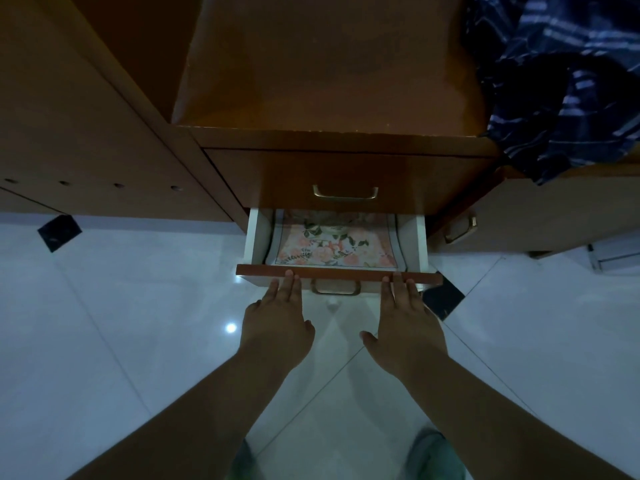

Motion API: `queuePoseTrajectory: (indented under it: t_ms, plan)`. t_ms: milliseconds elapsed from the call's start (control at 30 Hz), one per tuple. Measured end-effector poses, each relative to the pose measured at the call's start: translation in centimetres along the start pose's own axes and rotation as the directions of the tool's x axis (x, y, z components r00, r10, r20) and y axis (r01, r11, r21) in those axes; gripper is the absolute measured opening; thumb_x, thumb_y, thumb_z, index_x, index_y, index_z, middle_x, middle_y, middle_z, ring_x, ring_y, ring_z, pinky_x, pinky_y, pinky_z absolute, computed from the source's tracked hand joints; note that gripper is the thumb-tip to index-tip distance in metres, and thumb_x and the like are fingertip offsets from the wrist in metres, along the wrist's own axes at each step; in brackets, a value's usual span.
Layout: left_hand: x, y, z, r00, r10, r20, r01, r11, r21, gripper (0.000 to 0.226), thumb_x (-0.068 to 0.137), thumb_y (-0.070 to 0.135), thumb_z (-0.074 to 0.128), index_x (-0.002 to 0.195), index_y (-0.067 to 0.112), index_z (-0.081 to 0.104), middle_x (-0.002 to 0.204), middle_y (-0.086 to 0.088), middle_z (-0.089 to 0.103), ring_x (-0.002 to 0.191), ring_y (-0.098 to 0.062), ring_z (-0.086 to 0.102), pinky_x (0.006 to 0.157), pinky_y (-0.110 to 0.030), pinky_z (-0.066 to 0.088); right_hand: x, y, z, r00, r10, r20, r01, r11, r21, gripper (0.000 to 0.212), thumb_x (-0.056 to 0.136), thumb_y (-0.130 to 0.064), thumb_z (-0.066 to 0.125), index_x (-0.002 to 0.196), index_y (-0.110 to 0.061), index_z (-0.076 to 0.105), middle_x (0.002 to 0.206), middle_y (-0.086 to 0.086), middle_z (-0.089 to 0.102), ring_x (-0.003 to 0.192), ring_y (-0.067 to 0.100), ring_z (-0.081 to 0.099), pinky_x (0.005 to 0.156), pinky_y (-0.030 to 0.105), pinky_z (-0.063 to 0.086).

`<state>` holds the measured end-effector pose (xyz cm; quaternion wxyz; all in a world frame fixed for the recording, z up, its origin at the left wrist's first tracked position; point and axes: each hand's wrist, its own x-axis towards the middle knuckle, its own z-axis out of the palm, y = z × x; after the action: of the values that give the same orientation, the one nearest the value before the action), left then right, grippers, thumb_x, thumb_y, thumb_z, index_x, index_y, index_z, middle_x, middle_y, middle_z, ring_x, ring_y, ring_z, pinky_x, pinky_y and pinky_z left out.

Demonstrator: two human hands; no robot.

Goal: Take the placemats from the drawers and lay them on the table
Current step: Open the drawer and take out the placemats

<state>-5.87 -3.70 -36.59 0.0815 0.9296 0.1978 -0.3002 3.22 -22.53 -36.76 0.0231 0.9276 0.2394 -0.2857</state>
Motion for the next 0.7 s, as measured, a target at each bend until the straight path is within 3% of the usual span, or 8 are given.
queuePoseTrajectory:
  t_ms: [133, 300, 533, 600, 700]
  plan:
    - [-0.9, -0.1, 0.4, 1.0, -0.001, -0.008, 0.001, 1.0, -0.005, 0.081, 0.103, 0.051, 0.036, 0.163, 0.017, -0.007, 0.171, 0.002, -0.009, 0.157, -0.019, 0.008, 0.115, -0.038, 0.032, -1.1, -0.2, 0.6, 1.0, -0.007, 0.012, 0.007, 1.0, -0.007, 0.104, 0.092, -0.064, 0.048, 0.157, -0.011, -0.013, 0.166, 0.008, -0.017, 0.153, 0.029, -0.009, 0.117, 0.042, 0.029]
    - [-2.2, 0.3, 0.9, 1.0, -0.016, 0.001, 0.016, 1.0, -0.015, 0.082, 0.102, 0.05, 0.036, 0.163, 0.015, -0.005, 0.171, 0.001, -0.006, 0.153, -0.018, 0.021, 0.108, -0.037, 0.038, -2.3, -0.4, 1.2, 0.999, -0.003, 0.037, 0.004, 1.0, -0.02, 0.105, 0.092, -0.064, 0.048, 0.157, -0.01, -0.014, 0.165, 0.009, -0.019, 0.153, 0.029, -0.01, 0.118, 0.042, 0.026]
    - [-2.8, -0.4, 0.9, 1.0, 0.005, -0.006, -0.006, 1.0, -0.013, 0.075, 0.102, 0.049, 0.036, 0.164, 0.021, 0.006, 0.171, 0.005, 0.004, 0.152, -0.018, 0.024, 0.109, -0.038, 0.039, -3.0, -0.1, 1.1, 0.998, -0.013, 0.055, 0.016, 0.999, -0.041, 0.1, 0.093, -0.063, 0.045, 0.158, -0.01, -0.009, 0.167, 0.009, -0.009, 0.154, 0.028, -0.003, 0.12, 0.042, 0.022]
    - [-2.7, -0.9, 0.8, 0.999, 0.012, -0.036, -0.013, 1.0, -0.026, 0.071, 0.1, 0.047, 0.04, 0.163, 0.022, 0.019, 0.17, 0.005, 0.016, 0.15, -0.019, 0.028, 0.109, -0.038, 0.039, -2.8, 0.1, 0.5, 0.999, -0.028, 0.025, 0.029, 0.999, -0.03, 0.093, 0.093, -0.063, 0.044, 0.159, -0.012, 0.003, 0.166, 0.008, 0.005, 0.153, 0.026, 0.009, 0.117, 0.042, 0.028]
    - [-2.1, -1.5, 0.5, 0.99, 0.008, -0.139, -0.023, 0.994, -0.105, 0.06, 0.094, 0.041, 0.053, 0.15, 0.02, 0.047, 0.153, 0.0, 0.049, 0.136, -0.022, 0.047, 0.1, -0.039, 0.046, -1.7, 0.7, -0.6, 0.997, -0.026, -0.074, 0.029, 0.998, 0.049, 0.068, 0.094, -0.058, 0.045, 0.149, -0.018, 0.037, 0.151, 0.003, 0.037, 0.139, 0.023, 0.037, 0.106, 0.039, 0.042]
